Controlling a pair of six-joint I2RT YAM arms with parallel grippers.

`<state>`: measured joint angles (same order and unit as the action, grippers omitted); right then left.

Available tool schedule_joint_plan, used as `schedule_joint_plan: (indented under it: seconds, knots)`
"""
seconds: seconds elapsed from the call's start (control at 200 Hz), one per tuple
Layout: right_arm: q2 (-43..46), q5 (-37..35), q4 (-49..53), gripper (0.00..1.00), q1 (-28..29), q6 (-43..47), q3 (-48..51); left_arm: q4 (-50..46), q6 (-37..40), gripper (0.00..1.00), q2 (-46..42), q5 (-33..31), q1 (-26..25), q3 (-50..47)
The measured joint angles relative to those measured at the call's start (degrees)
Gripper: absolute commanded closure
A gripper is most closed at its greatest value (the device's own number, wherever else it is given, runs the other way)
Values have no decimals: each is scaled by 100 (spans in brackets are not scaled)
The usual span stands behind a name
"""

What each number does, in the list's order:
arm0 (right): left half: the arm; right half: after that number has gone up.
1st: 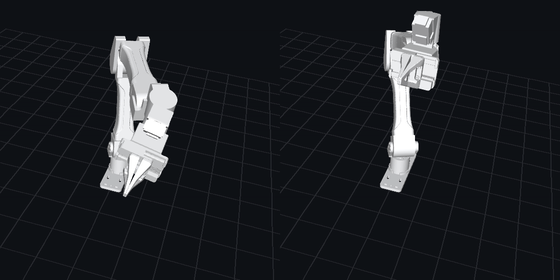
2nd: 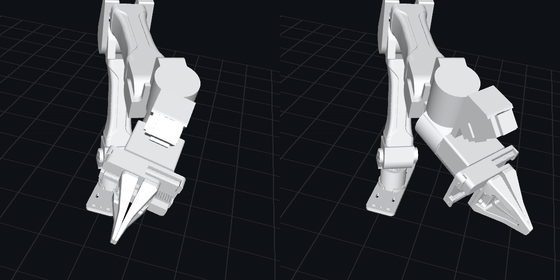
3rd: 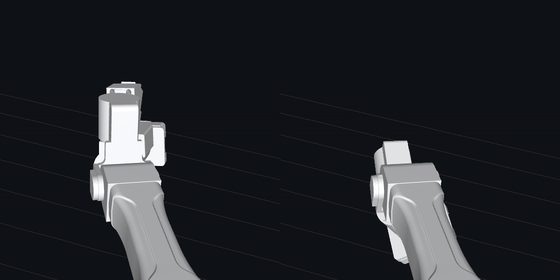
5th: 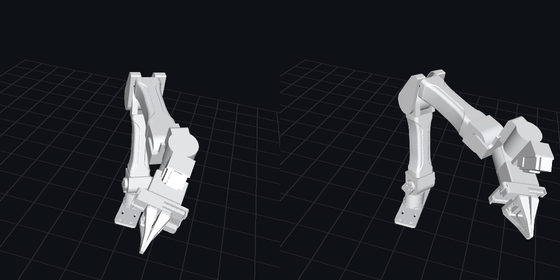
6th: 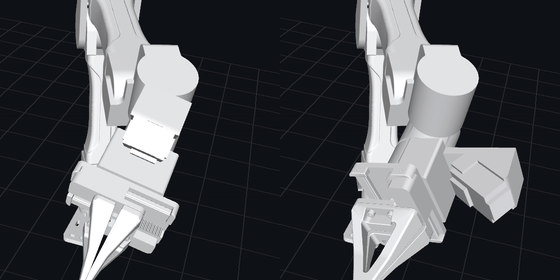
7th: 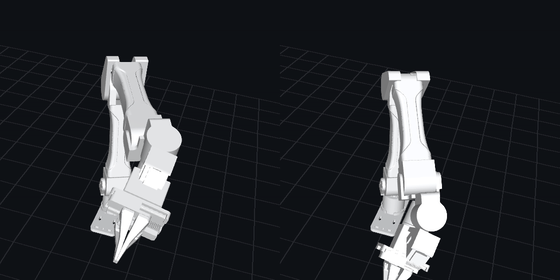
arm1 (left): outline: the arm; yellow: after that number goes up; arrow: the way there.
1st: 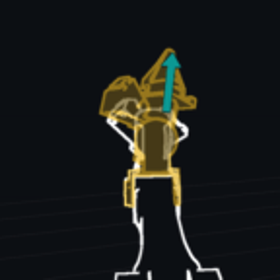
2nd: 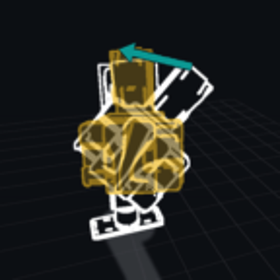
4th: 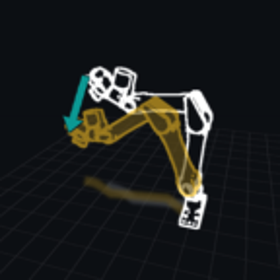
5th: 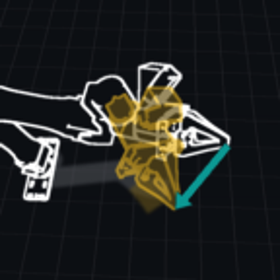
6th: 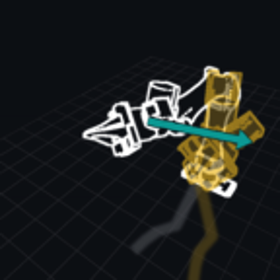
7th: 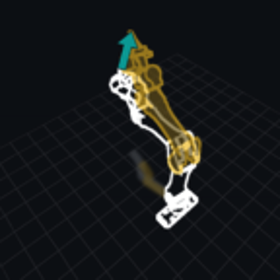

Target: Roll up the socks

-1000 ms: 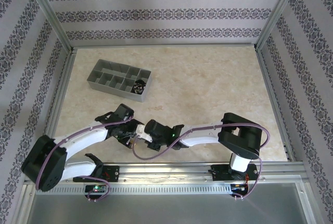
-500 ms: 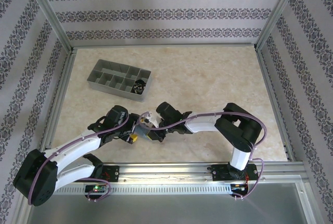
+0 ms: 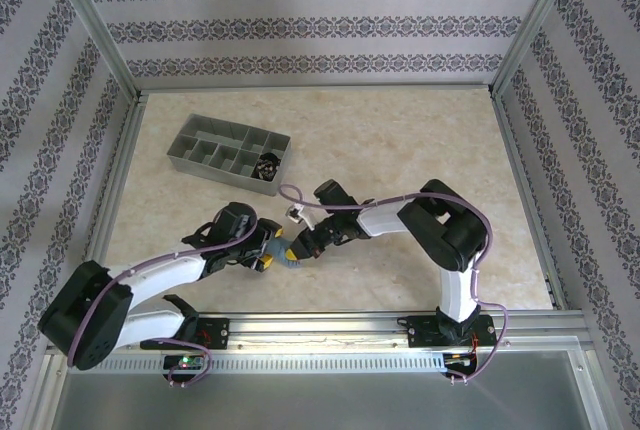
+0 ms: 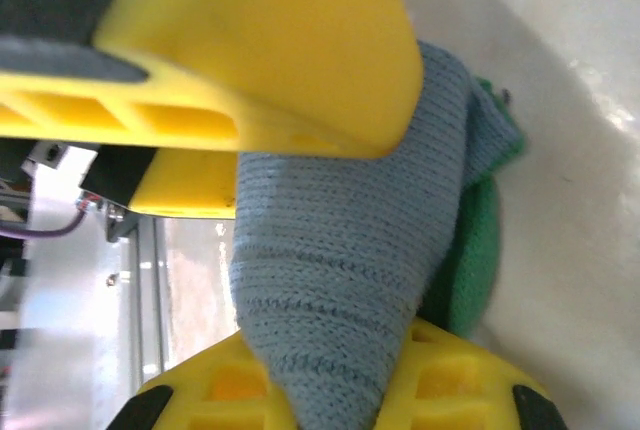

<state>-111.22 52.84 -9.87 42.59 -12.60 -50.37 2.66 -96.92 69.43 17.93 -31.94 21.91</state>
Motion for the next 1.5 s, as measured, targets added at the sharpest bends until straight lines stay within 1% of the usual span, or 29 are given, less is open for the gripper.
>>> schedule_joint_plan:
  seconds: [0.135, 0.26, 0.495, 0.575, 0.719, 0.814, 0.884, 0.939, 1.004, 1.044, 1.064, 1.104, 1.154, 1.224, 1.304, 1.369, 1.414, 1.504]
  knots:
    - [-247, 516, 107, 100, -247, -315, -136, 63, 0, 31, 114, 2, -26, 20]
    - [-407, 826, 179, 100, -350, -560, -260, 76, 0, 31, 212, 20, -33, 57]
    - [-560, 1091, 299, 100, -428, -885, -409, -94, -2, 32, 553, 90, -35, 293]
    - [-651, 1235, 323, 100, -479, -1058, -474, -225, -17, 34, 697, 111, -37, 422]
    - [-831, 1561, 310, 100, -575, -1381, -570, -387, -105, 45, 929, 164, -35, 590]
    - [-852, 1631, 295, 100, -592, -1534, -575, -400, -173, 53, 1060, 223, -35, 662]
    - [-848, 1672, 299, 100, -610, -1644, -551, -328, -212, 65, 1180, 271, -35, 719]
    - [-815, 1709, 341, 100, -645, -1714, -525, -98, -208, 80, 1274, 297, -37, 726]
    - [-737, 1720, 476, 100, -741, -1755, -450, 356, -149, 93, 1429, 295, -92, 719]
    - [-680, 1696, 570, 90, -835, -1766, -420, 605, -149, 99, 1486, 264, -120, 708]
    - [-654, 1670, 614, 85, -872, -1766, -407, 732, -127, 100, 1478, 254, -140, 702]
    - [-579, 1576, 699, 76, -922, -1766, -376, 876, -127, 100, 1475, 216, -162, 682]
    - [-413, 1344, 796, 69, -931, -1753, -323, 898, -125, 100, 1388, 125, -208, 671]
    - [55, 846, 929, 63, -870, -1703, -140, 691, -70, 100, 1104, 31, -240, 675]
    - [925, 195, 1086, 58, -776, -1587, 120, 24, 142, 100, 356, -72, -168, 807]
    - [1906, -551, 1187, 57, -741, -1401, 297, -516, 404, 100, -289, -66, 146, 1102]
    - [2594, -1123, 1182, 53, -765, -1233, 396, -835, 667, 100, -651, -26, 555, 1429]
    - [3694, -2234, 1086, 43, -809, -837, 579, -1316, 1287, 100, -874, 96, 1373, 2164]
